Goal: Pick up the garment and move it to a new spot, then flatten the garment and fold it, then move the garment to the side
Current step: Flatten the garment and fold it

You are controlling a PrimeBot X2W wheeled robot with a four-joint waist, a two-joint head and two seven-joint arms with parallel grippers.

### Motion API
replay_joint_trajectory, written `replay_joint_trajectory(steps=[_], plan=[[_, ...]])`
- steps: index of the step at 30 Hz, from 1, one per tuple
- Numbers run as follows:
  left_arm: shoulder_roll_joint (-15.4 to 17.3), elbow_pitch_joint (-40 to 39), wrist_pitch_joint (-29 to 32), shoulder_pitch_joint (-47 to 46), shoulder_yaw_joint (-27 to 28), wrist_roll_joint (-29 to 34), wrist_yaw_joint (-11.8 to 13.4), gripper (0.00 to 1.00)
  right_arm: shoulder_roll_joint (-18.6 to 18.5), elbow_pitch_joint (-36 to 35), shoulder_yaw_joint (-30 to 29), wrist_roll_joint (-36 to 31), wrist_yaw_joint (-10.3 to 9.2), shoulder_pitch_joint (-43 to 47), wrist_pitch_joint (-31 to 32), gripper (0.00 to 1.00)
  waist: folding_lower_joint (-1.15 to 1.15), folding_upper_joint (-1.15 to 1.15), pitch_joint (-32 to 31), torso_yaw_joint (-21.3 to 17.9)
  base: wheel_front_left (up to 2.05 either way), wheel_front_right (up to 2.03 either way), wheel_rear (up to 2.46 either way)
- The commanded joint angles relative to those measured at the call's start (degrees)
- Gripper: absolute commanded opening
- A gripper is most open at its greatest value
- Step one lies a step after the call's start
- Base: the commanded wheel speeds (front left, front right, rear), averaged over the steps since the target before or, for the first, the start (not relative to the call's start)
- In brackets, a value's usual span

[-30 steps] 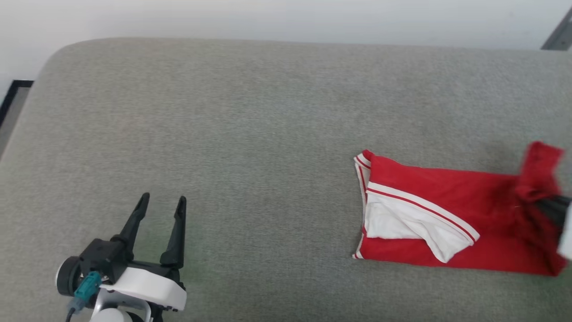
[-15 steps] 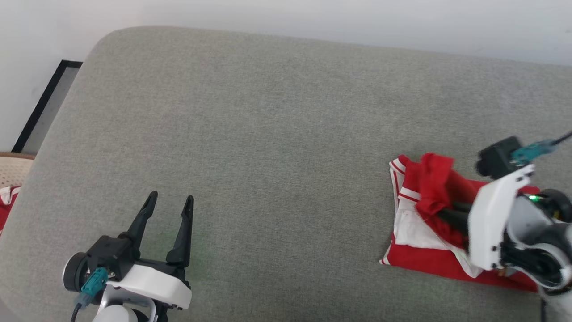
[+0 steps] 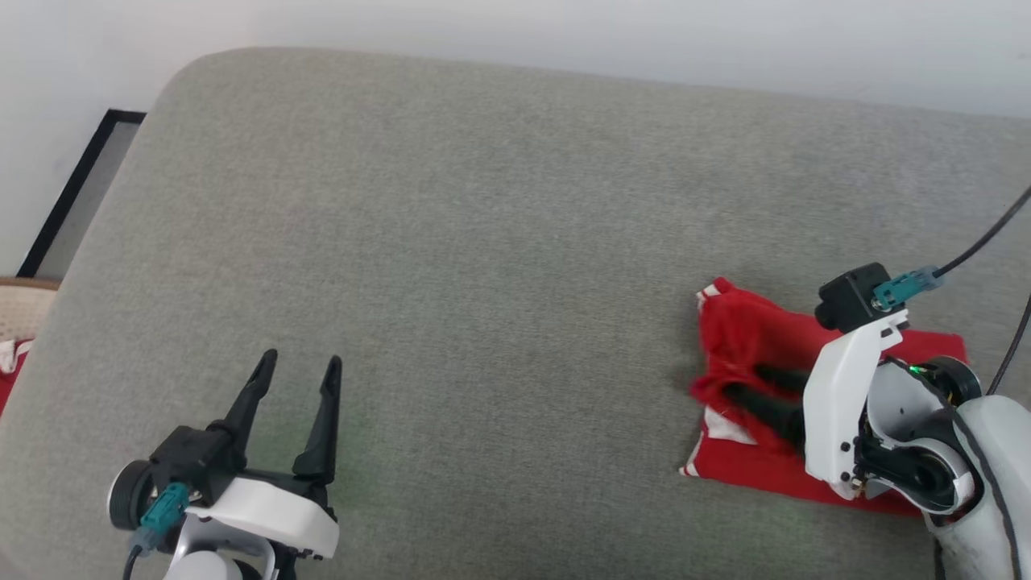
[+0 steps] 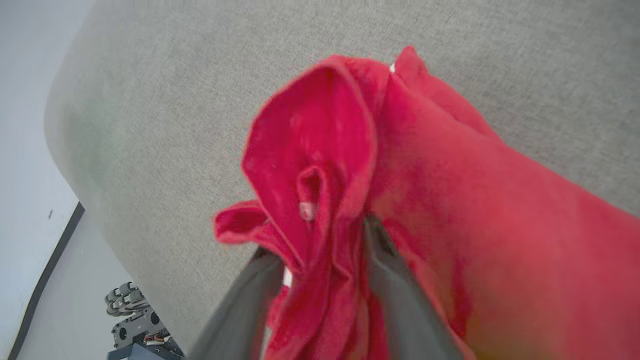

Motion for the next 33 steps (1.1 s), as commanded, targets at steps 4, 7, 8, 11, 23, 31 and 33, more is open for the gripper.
replay_joint_trajectory(steps=[4, 7, 8, 11, 23, 31, 33], plan=[[-0.05, 1.34, -0.12, 1.08, 0.74, -1.20, 0.06, 1.00, -1.23, 0.30, -1.01, 1.35, 0.00, -0.84, -2.86, 1.00, 0.00, 0.00, -1.60, -2.24, 0.00, 0.00, 0.00], [-0.56, 2.49, -0.12, 1.62, 0.79, -1.63, 0.06, 1.00, -2.58, 1.61, -3.65, 1.94, -0.01, 0.44, -5.22, 1.00, 0.00, 0.00, -3.10, -4.19, 0.00, 0.00, 0.00], [-0.72, 2.75, -0.11, 1.90, 0.82, -1.77, 0.06, 1.00, -3.19, 2.11, -4.25, 1.57, 0.00, 0.90, -5.72, 1.00, 0.00, 0.00, -3.51, -4.69, 0.00, 0.00, 0.00], [-1.00, 3.13, -0.11, 2.41, 0.62, -2.00, 0.05, 1.00, -4.09, 3.47, -5.38, 0.65, -0.01, 1.67, -7.17, 1.00, 0.00, 0.00, -4.17, -5.72, 0.00, 0.00, 0.00], [-1.86, 5.44, -0.12, 3.60, 0.25, -2.56, 0.05, 1.00, -5.53, 7.71, -3.79, 2.52, 0.00, 4.97, -29.19, 1.00, 0.00, 0.00, -6.89, -10.64, 0.00, 0.00, 0.00], [-1.88, 4.54, -0.11, 5.63, 2.51, -2.80, 0.05, 1.00, -3.45, 12.28, -4.66, -3.98, 0.00, 7.83, -51.46, 1.00, 0.00, 0.00, -9.28, -10.96, 0.00, 0.00, 0.00], [-1.70, 3.92, -0.11, 6.39, 2.93, -2.80, 0.05, 1.00, -2.07, 12.86, -5.80, -5.90, -0.01, 8.79, -54.26, 1.00, 0.00, 0.00, -10.12, -10.83, 0.00, 0.00, 0.00]])
